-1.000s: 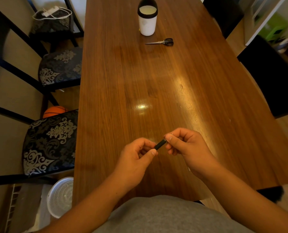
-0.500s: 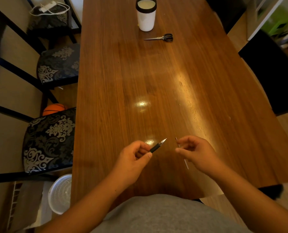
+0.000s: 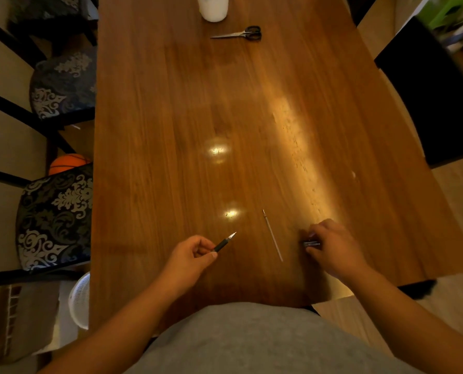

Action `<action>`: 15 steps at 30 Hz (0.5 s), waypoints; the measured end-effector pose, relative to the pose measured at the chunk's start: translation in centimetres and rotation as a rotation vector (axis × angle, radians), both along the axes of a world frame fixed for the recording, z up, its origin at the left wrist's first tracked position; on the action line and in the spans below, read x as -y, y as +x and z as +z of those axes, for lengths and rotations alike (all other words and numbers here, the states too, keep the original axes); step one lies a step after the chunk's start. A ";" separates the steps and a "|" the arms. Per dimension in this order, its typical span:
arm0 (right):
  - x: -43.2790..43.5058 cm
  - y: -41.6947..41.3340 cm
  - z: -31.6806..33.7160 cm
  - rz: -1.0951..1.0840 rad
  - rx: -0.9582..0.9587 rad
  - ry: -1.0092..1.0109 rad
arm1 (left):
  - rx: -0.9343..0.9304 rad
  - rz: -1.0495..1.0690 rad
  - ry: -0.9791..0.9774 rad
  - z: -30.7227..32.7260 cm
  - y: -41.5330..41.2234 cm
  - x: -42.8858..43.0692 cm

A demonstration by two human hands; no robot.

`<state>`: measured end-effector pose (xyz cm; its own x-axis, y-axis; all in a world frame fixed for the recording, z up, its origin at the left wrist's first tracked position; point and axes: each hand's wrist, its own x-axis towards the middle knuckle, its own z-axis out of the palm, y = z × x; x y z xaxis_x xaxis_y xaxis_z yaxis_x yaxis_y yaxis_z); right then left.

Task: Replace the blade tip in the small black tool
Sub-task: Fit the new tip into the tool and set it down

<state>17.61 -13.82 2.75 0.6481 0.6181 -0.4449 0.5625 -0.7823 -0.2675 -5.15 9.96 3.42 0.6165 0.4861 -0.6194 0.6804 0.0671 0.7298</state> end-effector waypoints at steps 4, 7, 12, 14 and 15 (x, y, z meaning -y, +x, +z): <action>-0.1 0.5 -0.4 0.025 0.005 0.001 | -0.023 -0.010 -0.009 -0.7 1.0 0.5; -0.2 0.9 -0.6 0.084 0.035 -0.007 | -0.020 -0.012 -0.030 -0.6 2.0 1.0; -1.1 0.9 -0.6 -0.043 -0.145 0.060 | 0.019 -0.030 -0.050 0.7 3.2 1.4; -1.7 0.5 0.0 -0.137 -0.265 0.172 | 0.033 -0.039 -0.051 1.4 3.5 1.4; -2.0 0.4 0.3 -0.181 -0.319 0.240 | 0.042 -0.040 -0.050 1.8 3.6 1.4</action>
